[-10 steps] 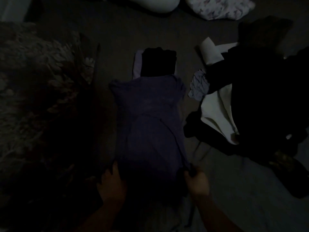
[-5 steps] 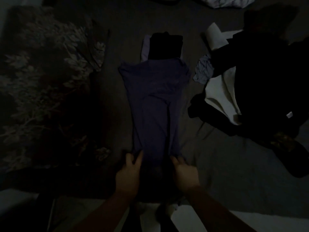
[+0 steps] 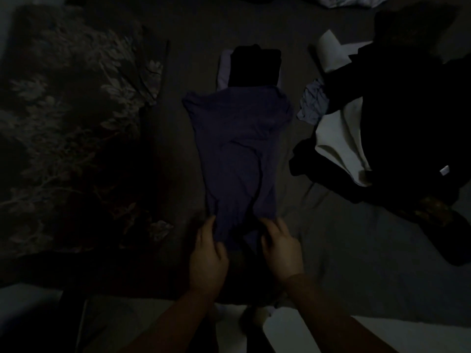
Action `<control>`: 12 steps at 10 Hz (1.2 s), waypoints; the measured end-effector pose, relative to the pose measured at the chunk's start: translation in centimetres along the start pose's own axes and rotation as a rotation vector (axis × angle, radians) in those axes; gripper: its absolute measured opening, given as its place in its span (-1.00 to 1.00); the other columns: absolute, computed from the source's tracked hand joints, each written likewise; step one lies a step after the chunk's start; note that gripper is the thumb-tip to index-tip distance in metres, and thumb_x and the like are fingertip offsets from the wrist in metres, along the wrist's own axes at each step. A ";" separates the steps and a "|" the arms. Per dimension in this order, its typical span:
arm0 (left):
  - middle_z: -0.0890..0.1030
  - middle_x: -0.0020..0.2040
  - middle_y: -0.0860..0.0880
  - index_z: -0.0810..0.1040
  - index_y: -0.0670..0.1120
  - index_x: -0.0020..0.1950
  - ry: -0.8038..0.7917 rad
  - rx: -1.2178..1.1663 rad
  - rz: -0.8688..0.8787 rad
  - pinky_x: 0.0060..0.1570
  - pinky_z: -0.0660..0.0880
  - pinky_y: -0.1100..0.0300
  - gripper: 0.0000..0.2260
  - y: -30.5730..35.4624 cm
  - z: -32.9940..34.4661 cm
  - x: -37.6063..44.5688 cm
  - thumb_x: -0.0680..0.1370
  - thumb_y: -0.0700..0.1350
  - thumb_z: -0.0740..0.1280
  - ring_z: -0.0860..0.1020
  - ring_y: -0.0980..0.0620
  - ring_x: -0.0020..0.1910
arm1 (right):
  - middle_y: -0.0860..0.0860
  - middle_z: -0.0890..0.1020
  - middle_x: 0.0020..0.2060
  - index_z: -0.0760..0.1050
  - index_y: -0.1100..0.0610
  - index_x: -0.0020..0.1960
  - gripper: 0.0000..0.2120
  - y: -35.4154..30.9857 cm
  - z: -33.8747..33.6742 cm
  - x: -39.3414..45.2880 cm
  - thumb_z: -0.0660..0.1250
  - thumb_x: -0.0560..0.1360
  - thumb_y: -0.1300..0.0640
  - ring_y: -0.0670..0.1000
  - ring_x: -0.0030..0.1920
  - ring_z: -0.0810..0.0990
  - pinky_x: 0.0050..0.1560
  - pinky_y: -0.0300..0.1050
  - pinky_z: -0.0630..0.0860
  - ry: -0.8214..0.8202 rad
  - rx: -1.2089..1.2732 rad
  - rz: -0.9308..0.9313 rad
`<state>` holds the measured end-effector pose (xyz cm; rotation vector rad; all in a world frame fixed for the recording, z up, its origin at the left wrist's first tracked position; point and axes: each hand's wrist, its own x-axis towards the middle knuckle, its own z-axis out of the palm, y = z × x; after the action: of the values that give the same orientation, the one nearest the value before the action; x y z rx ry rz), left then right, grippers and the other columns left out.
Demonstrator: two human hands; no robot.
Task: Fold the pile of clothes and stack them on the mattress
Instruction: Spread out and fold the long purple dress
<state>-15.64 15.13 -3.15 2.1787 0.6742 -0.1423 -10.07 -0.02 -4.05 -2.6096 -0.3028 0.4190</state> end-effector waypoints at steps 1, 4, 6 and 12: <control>0.56 0.23 -0.01 0.47 0.06 0.30 -0.348 0.492 0.028 0.01 0.46 0.17 -0.46 -1.3 0.8 -0.5 0.43 0.21 0.00 0.57 -0.06 0.12 | 0.02 0.42 0.34 0.37 -0.08 0.38 -0.56 0.8 1.4 -0.5 0.14 0.53 -0.14 0.11 0.12 0.59 -0.07 -0.10 0.51 -0.323 -0.100 0.036; 0.58 0.10 -0.18 0.55 -0.18 0.14 -0.077 -0.027 -0.438 0.10 0.47 0.12 -0.61 -3.8 1.6 3.3 0.42 0.01 0.45 0.54 -0.14 0.09 | 0.02 0.58 0.00 0.49 0.21 0.15 -0.70 2.9 1.8 -0.2 0.40 0.48 0.10 -0.04 0.02 0.54 -0.13 -0.32 0.36 -0.177 0.468 0.563; 0.58 0.12 -0.23 0.54 -0.30 0.06 -0.215 -0.270 -0.741 0.15 0.47 0.05 -0.84 -4.5 3.8 2.3 0.55 -0.23 0.30 0.55 -0.21 0.11 | 0.09 0.56 -0.34 0.48 0.24 -0.27 -0.81 3.3 2.4 -0.2 0.29 0.53 0.30 -0.22 -0.35 0.53 -0.36 -0.40 0.35 -0.186 0.562 0.650; 0.58 0.13 -0.16 0.44 -0.17 0.25 -0.198 -0.072 -0.426 0.08 0.48 0.09 -0.50 -3.1 2.0 0.6 0.41 0.02 0.47 0.57 -0.14 0.10 | 0.18 0.57 0.07 0.48 0.22 0.19 -0.55 3.4 1.9 -2.7 0.33 0.49 -0.11 0.17 0.11 0.55 0.00 -0.10 0.43 0.021 0.370 0.789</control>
<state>-16.46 15.42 -6.80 1.8949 1.0022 -0.5393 -12.71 -2.95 -6.68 -2.2624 0.7682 0.6274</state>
